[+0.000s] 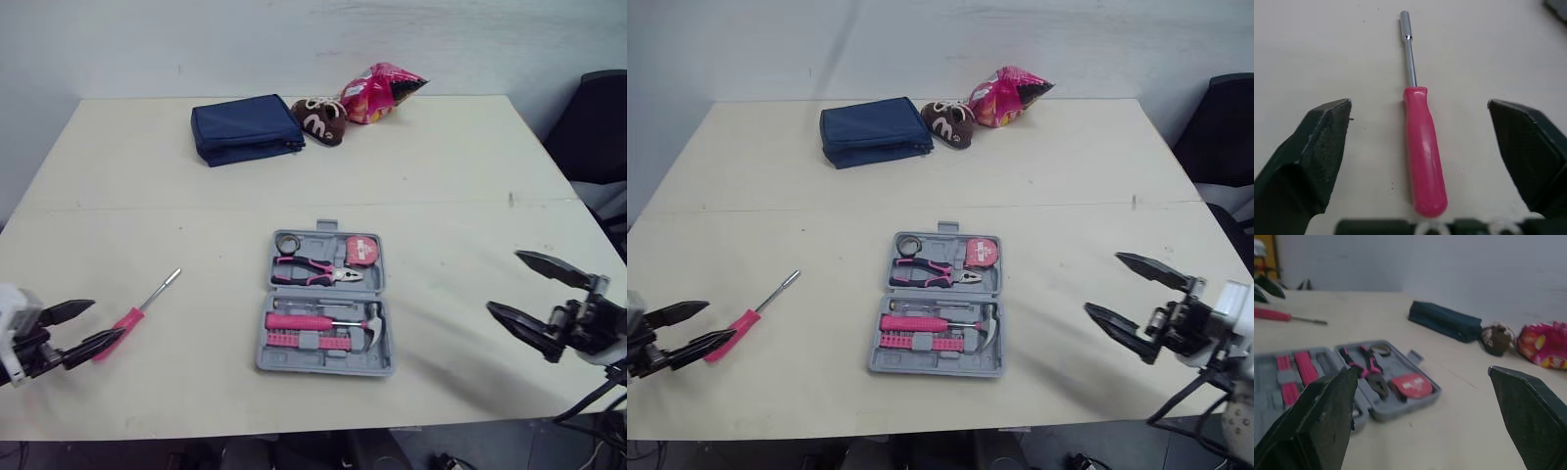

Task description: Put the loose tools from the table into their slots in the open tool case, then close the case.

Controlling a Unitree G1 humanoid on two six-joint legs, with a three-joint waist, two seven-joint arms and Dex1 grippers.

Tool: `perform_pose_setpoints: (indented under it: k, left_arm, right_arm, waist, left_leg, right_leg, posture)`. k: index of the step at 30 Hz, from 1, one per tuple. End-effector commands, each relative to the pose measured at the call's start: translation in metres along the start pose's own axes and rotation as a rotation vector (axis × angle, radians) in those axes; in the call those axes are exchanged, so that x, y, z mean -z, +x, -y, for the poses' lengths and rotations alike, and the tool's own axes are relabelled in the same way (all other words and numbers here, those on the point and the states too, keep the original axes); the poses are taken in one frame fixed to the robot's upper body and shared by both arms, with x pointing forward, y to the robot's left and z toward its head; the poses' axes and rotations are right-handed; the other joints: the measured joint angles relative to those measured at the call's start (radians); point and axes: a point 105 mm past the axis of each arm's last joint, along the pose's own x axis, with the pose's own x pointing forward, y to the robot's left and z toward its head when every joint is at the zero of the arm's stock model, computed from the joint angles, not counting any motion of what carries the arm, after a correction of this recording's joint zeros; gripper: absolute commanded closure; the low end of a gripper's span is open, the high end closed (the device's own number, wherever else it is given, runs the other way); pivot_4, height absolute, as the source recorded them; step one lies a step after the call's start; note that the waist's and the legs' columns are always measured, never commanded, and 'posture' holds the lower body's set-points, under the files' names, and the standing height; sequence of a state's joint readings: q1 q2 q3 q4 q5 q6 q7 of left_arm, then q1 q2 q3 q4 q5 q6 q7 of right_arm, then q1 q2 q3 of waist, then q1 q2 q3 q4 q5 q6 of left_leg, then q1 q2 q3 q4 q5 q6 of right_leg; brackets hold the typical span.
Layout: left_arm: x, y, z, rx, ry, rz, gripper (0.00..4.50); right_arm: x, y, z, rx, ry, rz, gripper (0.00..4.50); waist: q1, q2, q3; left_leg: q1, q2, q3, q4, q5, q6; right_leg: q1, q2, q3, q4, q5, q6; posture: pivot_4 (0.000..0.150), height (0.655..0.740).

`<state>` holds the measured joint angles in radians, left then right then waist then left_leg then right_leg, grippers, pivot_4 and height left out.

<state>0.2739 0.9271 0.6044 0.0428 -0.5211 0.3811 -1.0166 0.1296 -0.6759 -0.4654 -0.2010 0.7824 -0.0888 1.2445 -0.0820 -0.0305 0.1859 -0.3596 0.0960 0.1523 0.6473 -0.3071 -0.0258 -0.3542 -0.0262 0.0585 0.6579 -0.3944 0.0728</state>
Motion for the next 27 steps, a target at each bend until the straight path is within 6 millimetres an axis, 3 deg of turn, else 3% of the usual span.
perform_pose_setpoints:
  k: [1,7,11,14,18,21,24,27]
  left_arm:
    - [0.003,0.012,-0.003,-0.059,0.036,-0.095,0.00]
    - [0.009,0.028,-0.008,-0.115,0.017,-0.106,0.00]
    - [0.025,0.032,-0.004,-0.105,0.024,-0.172,0.00]
    - [0.035,0.026,0.009,-0.039,0.035,-0.219,0.79]
    - [0.053,0.016,0.014,-0.025,0.036,-0.296,2.60]
    - [0.051,0.020,0.013,-0.042,0.054,-0.260,3.94]
    - [0.024,0.030,0.016,-0.037,0.122,-0.110,3.95]
    - [-0.007,0.036,0.035,0.055,0.209,0.045,3.95]
  right_arm:
    - [-0.013,0.018,-0.019,-0.130,-0.039,0.055,0.04]
    - [-0.011,0.023,-0.029,-0.182,-0.053,0.063,0.04]
    - [-0.007,0.019,-0.033,-0.177,-0.046,0.048,0.04]
    - [-0.007,0.016,-0.035,-0.180,-0.042,0.038,0.00]
    - [-0.006,0.013,-0.033,-0.172,-0.056,0.018,0.00]
    - [-0.006,0.012,-0.032,-0.158,-0.054,0.010,0.00]
    - [-0.003,0.007,-0.031,-0.148,-0.041,-0.008,0.00]
    - [0.000,0.003,-0.029,-0.140,-0.040,-0.022,0.00]
  waist:
    - [0.000,0.000,0.000]
    - [0.004,-0.001,0.000]
    - [0.005,0.000,0.000]
    - [0.004,0.000,-0.001]
    - [-0.005,0.003,-0.002]
    - [-0.003,0.005,-0.002]
    - [0.000,0.007,-0.003]
    - [0.007,0.004,-0.001]
  left_leg:
    - [0.000,0.000,0.000,0.000,0.000,0.000]
    - [0.000,-0.001,0.000,0.000,0.002,-0.003]
    - [0.000,0.000,0.000,0.000,0.002,-0.004]
    - [0.001,0.000,0.000,0.000,0.003,-0.005]
    - [0.003,-0.001,0.002,-0.001,0.003,-0.005]
    - [0.007,0.000,0.002,-0.002,0.002,-0.004]
    - [0.008,0.000,0.002,-0.003,0.000,0.000]
    - [0.007,0.000,0.001,-0.002,0.000,0.001]
  right_leg:
    - [0.000,0.000,0.000,0.000,0.000,0.000]
    - [0.000,0.000,0.000,0.000,0.000,0.000]
    - [0.000,0.000,0.000,-0.001,0.000,0.000]
    - [0.000,0.000,0.000,0.000,0.000,0.000]
    - [0.002,0.000,0.002,0.000,0.000,0.000]
    - [0.005,0.000,0.002,-0.001,0.000,-0.001]
    - [0.006,0.000,0.002,-0.001,0.000,-0.001]
    - [0.007,0.000,0.001,-0.002,0.000,-0.001]
  posture:
    - [0.150,0.7400]
    - [0.150,0.7400]
    - [0.150,0.7400]
    - [0.150,0.7400]
    - [0.150,0.7400]
    - [0.150,0.7400]
    - [0.150,0.7400]
    - [0.150,0.7400]
